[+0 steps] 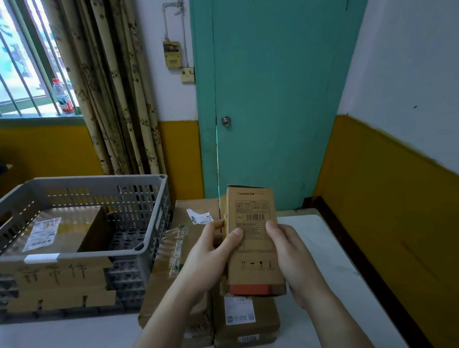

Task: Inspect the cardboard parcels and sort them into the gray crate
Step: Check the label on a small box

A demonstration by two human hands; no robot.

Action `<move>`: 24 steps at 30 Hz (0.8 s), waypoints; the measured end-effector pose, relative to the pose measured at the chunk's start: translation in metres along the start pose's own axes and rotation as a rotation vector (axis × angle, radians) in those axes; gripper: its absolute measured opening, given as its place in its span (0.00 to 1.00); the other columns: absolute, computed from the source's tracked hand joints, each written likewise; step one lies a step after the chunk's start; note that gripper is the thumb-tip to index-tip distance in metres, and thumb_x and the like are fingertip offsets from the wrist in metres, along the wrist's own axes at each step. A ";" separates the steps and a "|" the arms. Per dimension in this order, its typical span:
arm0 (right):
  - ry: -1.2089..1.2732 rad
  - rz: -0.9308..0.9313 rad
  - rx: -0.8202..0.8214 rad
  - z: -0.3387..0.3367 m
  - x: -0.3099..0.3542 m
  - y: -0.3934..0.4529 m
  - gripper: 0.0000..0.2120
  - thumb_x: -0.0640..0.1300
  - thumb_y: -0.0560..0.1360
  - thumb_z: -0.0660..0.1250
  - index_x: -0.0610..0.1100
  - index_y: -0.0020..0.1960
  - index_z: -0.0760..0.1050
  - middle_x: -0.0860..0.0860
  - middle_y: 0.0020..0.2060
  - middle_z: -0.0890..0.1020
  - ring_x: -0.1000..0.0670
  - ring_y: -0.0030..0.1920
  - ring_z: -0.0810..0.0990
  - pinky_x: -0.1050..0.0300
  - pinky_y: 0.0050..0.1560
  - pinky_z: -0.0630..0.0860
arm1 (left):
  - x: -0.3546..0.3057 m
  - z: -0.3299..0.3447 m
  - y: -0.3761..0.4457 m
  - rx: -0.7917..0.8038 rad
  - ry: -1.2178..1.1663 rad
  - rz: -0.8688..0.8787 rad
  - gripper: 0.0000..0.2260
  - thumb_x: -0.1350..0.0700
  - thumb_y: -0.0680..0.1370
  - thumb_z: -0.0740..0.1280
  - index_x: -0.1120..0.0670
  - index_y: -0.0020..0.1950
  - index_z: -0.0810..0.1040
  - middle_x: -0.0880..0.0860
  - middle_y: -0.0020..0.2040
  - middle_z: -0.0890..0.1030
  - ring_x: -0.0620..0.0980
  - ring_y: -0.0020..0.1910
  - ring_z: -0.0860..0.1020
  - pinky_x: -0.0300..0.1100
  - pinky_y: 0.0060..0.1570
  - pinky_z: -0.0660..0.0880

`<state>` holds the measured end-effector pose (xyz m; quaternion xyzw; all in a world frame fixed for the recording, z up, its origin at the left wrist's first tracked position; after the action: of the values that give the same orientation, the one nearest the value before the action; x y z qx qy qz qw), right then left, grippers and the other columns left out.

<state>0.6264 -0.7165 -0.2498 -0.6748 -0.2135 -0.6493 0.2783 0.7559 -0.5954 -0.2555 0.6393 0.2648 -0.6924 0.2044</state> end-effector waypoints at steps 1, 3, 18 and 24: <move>-0.011 -0.009 -0.013 -0.002 0.002 0.002 0.13 0.62 0.80 0.62 0.56 0.57 0.77 0.57 0.46 0.87 0.55 0.46 0.87 0.50 0.46 0.86 | 0.001 0.001 -0.001 0.005 0.002 0.002 0.21 0.38 0.75 0.72 0.42 0.65 0.74 0.48 0.54 0.87 0.49 0.51 0.87 0.46 0.46 0.85; -0.047 -0.053 -0.023 -0.001 0.006 0.003 0.15 0.64 0.79 0.62 0.55 0.56 0.78 0.57 0.46 0.87 0.55 0.46 0.87 0.49 0.47 0.86 | 0.004 0.001 -0.001 -0.010 -0.001 -0.004 0.18 0.41 0.78 0.71 0.43 0.64 0.74 0.45 0.53 0.87 0.47 0.51 0.87 0.42 0.44 0.84; -0.087 -0.120 -0.027 0.001 0.013 0.007 0.10 0.62 0.82 0.58 0.66 0.60 0.74 0.66 0.47 0.84 0.62 0.46 0.85 0.62 0.39 0.82 | 0.001 0.007 0.002 -0.025 0.063 0.048 0.24 0.36 0.73 0.74 0.40 0.66 0.74 0.45 0.54 0.84 0.46 0.50 0.86 0.46 0.47 0.85; -0.116 -0.150 -0.007 0.005 0.008 0.005 0.13 0.61 0.82 0.57 0.63 0.62 0.76 0.63 0.48 0.86 0.60 0.48 0.85 0.64 0.40 0.82 | -0.007 0.002 0.010 -0.112 0.166 0.047 0.28 0.29 0.72 0.67 0.39 0.68 0.71 0.44 0.56 0.84 0.40 0.48 0.86 0.45 0.49 0.85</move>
<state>0.6342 -0.7172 -0.2424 -0.6943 -0.2770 -0.6291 0.2135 0.7616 -0.6048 -0.2494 0.6879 0.3042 -0.6164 0.2333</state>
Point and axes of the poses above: each hand's wrist, its own y-axis towards the middle knuckle, its own z-axis out of the palm, x = y × z, the point moved 8 cm from there along y, towards the middle knuckle
